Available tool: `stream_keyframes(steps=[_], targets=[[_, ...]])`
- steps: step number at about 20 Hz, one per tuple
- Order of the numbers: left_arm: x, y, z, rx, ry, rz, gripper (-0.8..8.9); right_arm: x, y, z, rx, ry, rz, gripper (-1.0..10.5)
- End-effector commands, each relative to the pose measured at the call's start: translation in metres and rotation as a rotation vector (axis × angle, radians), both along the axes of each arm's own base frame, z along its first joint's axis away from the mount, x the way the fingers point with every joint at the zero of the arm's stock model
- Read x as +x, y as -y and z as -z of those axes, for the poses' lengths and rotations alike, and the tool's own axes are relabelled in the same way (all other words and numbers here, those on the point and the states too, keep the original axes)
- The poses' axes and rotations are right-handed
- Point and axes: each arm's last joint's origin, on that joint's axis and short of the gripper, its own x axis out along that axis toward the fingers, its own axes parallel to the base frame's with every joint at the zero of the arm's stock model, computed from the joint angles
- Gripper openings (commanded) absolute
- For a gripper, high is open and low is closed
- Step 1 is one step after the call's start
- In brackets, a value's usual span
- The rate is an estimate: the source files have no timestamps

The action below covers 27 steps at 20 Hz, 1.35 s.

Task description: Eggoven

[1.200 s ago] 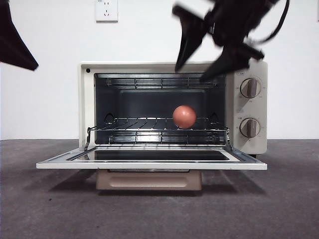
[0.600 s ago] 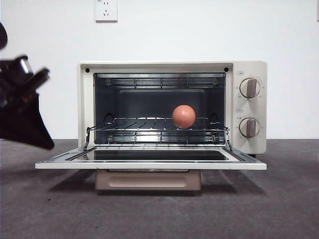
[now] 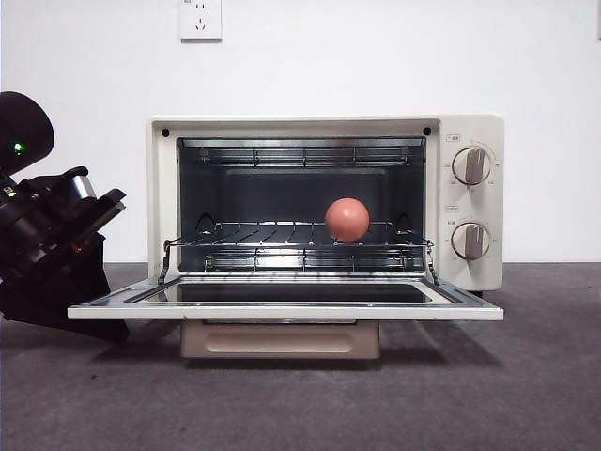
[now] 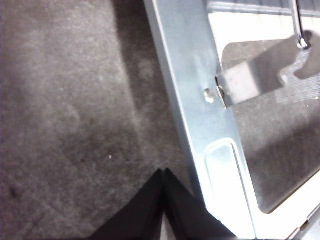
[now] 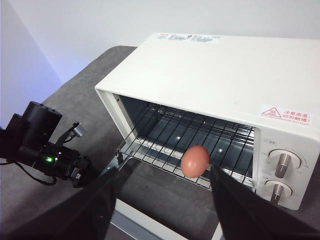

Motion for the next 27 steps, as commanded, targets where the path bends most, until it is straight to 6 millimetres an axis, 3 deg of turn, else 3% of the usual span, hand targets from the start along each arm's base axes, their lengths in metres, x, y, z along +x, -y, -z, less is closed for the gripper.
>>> stream_keyframes(steps=[1,13,21,27], targets=[[0.001,0.005,0.003,-0.054,-0.012,0.034,0.06,0.000,-0.001,-0.004,-0.004,0.021,-0.007,3.0],[0.018,-0.011,-0.015,-0.377,0.048,0.034,0.06,0.000,0.000,-0.004,-0.017,0.026,0.012,3.0],[0.037,-0.015,-0.039,-0.441,0.267,-0.081,0.06,0.000,0.000,-0.003,-0.023,0.017,0.013,3.0],[0.039,-0.016,-0.042,-0.424,0.311,-0.124,0.06,0.000,0.000,-0.001,-0.034,0.006,0.020,3.0]])
